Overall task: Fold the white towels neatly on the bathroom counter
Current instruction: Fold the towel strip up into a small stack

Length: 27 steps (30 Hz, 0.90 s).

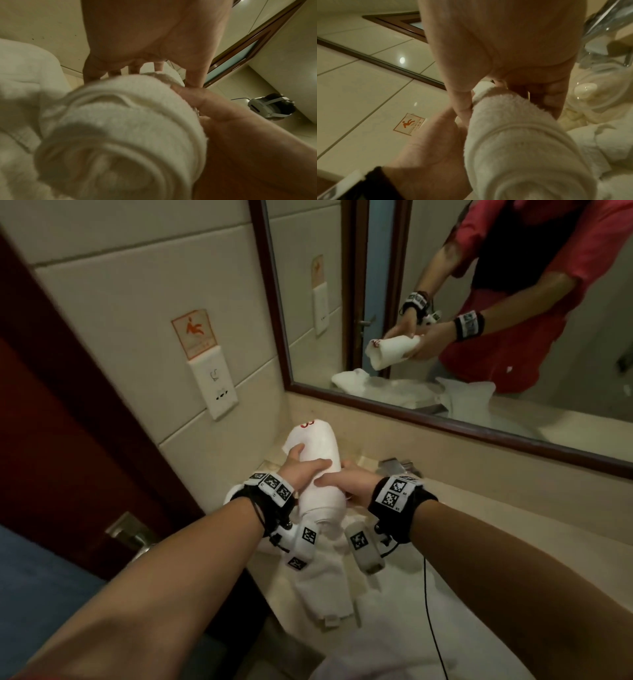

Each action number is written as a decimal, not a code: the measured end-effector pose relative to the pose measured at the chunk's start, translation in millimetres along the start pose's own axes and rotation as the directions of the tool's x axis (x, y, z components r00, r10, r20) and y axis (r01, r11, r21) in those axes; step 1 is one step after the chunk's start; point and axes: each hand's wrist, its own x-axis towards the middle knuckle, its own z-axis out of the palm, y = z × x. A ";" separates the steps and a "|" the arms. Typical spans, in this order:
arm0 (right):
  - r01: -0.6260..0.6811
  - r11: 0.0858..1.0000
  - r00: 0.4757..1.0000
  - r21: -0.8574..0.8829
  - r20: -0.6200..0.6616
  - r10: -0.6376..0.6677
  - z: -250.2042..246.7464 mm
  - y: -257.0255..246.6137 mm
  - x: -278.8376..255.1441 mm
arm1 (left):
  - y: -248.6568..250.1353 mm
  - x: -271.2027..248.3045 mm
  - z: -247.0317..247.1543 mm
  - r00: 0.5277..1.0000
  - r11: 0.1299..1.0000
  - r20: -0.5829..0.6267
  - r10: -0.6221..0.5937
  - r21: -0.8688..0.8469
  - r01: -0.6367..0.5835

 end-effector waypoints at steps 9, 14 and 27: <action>-0.046 0.992 0.998 0.114 0.053 0.041 -4.3 -14.7 80.0 | 16.0 103.0 -17.0 0.993 0.989 -0.064 -0.101 -0.118 0.093; -0.057 0.991 0.996 0.117 0.077 0.048 -11.7 -28.4 129.4 | 31.2 161.3 -23.6 0.993 0.989 -0.037 -0.108 -0.105 0.104; -0.110 0.941 0.993 0.320 0.002 0.115 6.2 -6.6 240.9 | 11.3 258.6 -33.5 0.996 0.943 -0.004 -0.089 0.323 0.086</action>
